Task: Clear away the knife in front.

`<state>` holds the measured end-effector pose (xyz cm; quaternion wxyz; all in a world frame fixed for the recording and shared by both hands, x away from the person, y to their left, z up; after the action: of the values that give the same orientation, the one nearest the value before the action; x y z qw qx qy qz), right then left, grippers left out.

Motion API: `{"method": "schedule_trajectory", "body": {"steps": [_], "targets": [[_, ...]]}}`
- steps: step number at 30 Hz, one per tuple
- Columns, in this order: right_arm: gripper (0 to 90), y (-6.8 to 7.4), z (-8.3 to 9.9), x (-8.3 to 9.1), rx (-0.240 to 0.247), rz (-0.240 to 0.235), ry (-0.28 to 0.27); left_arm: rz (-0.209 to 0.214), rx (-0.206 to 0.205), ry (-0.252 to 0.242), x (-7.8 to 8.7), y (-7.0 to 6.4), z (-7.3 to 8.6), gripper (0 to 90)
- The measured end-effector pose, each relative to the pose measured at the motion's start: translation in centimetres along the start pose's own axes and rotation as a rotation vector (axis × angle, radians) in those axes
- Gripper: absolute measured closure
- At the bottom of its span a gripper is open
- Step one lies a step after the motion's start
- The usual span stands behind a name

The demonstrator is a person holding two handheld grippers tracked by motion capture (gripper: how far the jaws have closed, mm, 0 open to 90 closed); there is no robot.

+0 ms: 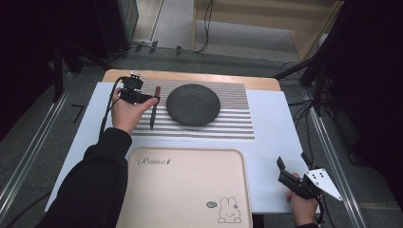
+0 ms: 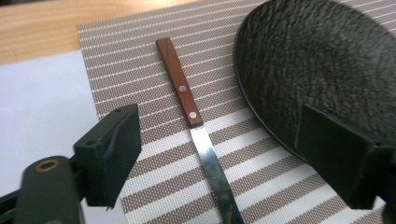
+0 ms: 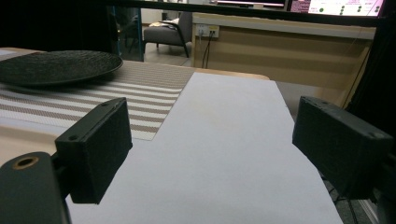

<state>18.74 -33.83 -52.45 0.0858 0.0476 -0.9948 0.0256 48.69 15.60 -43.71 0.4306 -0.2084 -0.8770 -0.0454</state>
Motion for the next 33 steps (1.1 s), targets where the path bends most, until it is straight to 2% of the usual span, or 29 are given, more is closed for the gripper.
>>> {"method": "schedule_trajectory", "body": {"steps": [3,6,9,10,15,18,21,23,28,33], "targets": [[10.2,0.0,0.0,0.0,-0.004,0.001,0.001,-0.04,-0.012,0.045,-1.0,0.0,-0.2,20.4],[10.2,0.0,0.0,0.0,-0.006,0.001,0.0,-0.037,0.001,0.093,-2.0,0.3,-0.2,22.1],[10.2,0.0,0.0,0.0,-0.004,0.0,0.0,-0.052,0.028,0.11,-2.6,0.8,-0.2,27.1],[10.2,0.0,0.0,0.0,-0.004,0.001,-0.001,-0.044,0.034,0.118,-2.8,0.9,-0.2,27.5],[10.2,0.0,0.0,0.1,-0.005,0.0,-0.001,-0.027,0.059,0.12,-3.5,1.4,-0.4,35.8],[10.2,0.0,0.0,0.1,-0.004,-0.001,-0.001,-0.011,0.072,0.125,-3.9,1.6,-0.4,43.9],[10.2,0.0,0.0,0.1,-0.006,-0.001,-0.001,-0.003,0.06,0.142,-4.4,1.5,-0.5,50.5],[10.2,0.0,0.0,0.1,-0.006,-0.001,-0.002,-0.002,0.056,0.132,-4.7,1.3,-0.6,55.6],[10.2,0.0,0.0,0.1,-0.006,-0.002,-0.003,-0.03,0.041,0.148,-5.6,0.7,-0.6,59.2],[10.2,0.0,0.0,0.1,-0.006,-0.003,-0.003,-0.067,0.069,0.137,-6.2,0.6,-0.5,61.7]]}}
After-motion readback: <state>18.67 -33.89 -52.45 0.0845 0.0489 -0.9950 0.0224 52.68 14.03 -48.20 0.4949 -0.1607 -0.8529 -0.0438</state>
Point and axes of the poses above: each handheld gripper's, and its own axes: x roughly backward along the jaws, z roughly out of its underside, y roughly to its left, the point moved 1 cm from there along -x, roughly forward along the jaws, and after that the axes turned 2 degrees about x, right-handed, at the moved point
